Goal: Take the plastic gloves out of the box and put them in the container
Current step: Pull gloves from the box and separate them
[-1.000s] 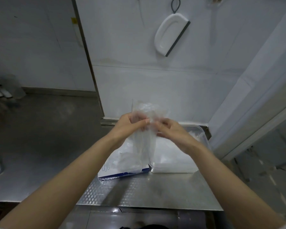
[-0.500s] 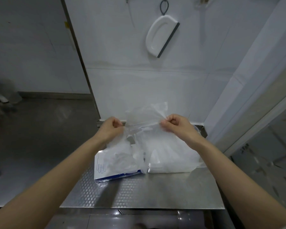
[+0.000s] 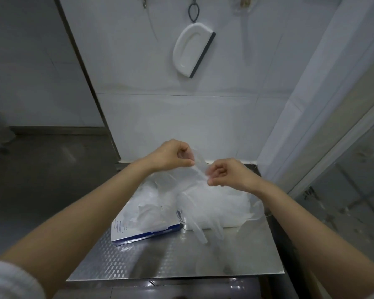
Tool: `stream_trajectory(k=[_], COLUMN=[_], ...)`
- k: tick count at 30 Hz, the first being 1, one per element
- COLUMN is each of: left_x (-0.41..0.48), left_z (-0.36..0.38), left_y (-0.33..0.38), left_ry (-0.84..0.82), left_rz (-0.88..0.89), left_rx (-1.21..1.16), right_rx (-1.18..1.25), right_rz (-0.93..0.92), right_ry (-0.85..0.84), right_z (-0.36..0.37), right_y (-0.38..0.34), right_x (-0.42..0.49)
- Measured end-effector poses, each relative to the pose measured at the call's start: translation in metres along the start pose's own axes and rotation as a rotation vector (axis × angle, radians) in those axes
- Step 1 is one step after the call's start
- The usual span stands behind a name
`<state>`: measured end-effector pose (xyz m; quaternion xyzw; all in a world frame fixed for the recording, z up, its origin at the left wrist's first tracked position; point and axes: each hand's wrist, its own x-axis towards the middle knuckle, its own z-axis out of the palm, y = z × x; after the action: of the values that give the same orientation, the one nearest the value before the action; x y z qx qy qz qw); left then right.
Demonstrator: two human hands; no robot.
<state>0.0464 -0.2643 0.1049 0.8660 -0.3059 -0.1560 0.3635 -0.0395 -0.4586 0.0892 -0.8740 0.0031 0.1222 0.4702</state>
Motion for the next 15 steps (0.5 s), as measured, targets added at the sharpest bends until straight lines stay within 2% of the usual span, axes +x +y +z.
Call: stream_trajectory(k=[3, 5, 8, 10, 12, 15], left_x=[0.013, 0.016, 0.013, 0.006, 0.003, -0.001], left_z=[0.001, -0.001, -0.001, 0.003, 0.014, 0.035], left_y=[0.017, 0.037, 0.054, 0.05, 0.033, -0.007], left_ry=[0.264, 0.455, 0.587, 0.588, 0.517, 0.331], left_rz=[0.062, 0.173, 0.399, 0.529, 0.598, 0.529], left_rx=[0.025, -0.026, -0.039, 0.003, 0.091, 0.258], right_rx=[-0.174, -0.217, -0.267, -0.337, -0.411, -0.489], right_rz=[-0.139, -0.264, -0.457, -0.555, -0.598, -0.534], right_ry=[0.321, 0.564, 0.821, 0.876, 0.845, 0.671], right_z=[-0.017, -0.03, -0.044, -0.044, -0.04, -0.023], right_y=[0.001, -0.005, -0.014, -0.015, -0.003, 0.031], right_x=[0.007, 0.007, 0.0, -0.008, -0.014, -0.016])
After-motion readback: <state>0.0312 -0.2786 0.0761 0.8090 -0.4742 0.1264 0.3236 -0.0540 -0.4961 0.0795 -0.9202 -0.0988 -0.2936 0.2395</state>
